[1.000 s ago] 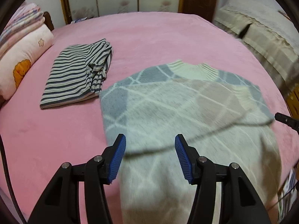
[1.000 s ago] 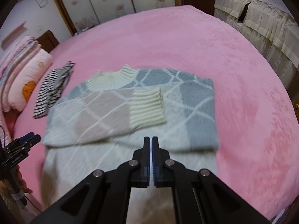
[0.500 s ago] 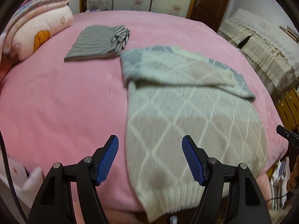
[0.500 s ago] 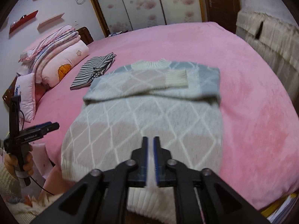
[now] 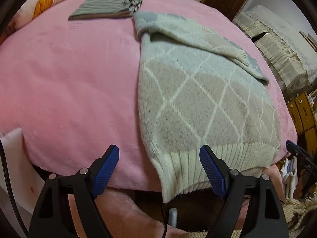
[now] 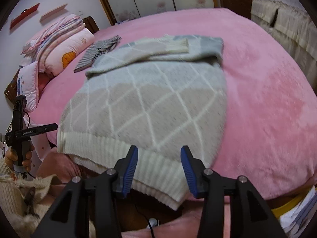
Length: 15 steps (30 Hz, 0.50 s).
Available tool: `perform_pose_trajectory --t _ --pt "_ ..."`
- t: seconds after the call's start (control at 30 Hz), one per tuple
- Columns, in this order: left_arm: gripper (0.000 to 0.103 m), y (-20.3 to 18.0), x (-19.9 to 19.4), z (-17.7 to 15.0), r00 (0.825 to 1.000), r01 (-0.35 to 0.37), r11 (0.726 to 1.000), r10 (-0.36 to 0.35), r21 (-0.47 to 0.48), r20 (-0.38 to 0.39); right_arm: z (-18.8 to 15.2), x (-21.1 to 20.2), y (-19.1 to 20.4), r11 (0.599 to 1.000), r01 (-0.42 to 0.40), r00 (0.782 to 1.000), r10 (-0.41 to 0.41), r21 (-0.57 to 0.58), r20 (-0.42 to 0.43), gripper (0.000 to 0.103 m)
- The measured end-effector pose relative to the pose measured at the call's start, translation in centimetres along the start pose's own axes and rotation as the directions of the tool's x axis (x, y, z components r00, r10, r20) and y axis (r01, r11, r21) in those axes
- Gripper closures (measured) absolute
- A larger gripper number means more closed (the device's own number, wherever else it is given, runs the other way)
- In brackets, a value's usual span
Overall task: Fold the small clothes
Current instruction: 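Move both grippers to the ribbed hem of the sweater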
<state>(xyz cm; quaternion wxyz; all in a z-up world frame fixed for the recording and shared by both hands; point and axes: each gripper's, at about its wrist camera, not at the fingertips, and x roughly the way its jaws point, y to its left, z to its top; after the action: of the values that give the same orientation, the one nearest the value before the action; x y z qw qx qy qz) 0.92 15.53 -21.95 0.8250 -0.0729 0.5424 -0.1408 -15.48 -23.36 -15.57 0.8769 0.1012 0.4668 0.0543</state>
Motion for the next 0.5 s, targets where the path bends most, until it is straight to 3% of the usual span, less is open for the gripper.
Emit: perform_pose_trajectory --t 0.27,0.5 --pt "0.021 -0.1 2.4 -1.3 0.998 0.050 0.999 -0.050 -0.020 -0.040 -2.9 1.4 -3.2 0.997 0.011 0.995 -0.003 0.078 -0.097 0.058" --pt "0.021 0.4 3.9 -2.3 0.993 0.112 0.992 -0.114 -0.057 -0.029 -3.9 3.1 -5.7 0.984 -0.036 0.990 0.059 0.177 -0.129 0.058"
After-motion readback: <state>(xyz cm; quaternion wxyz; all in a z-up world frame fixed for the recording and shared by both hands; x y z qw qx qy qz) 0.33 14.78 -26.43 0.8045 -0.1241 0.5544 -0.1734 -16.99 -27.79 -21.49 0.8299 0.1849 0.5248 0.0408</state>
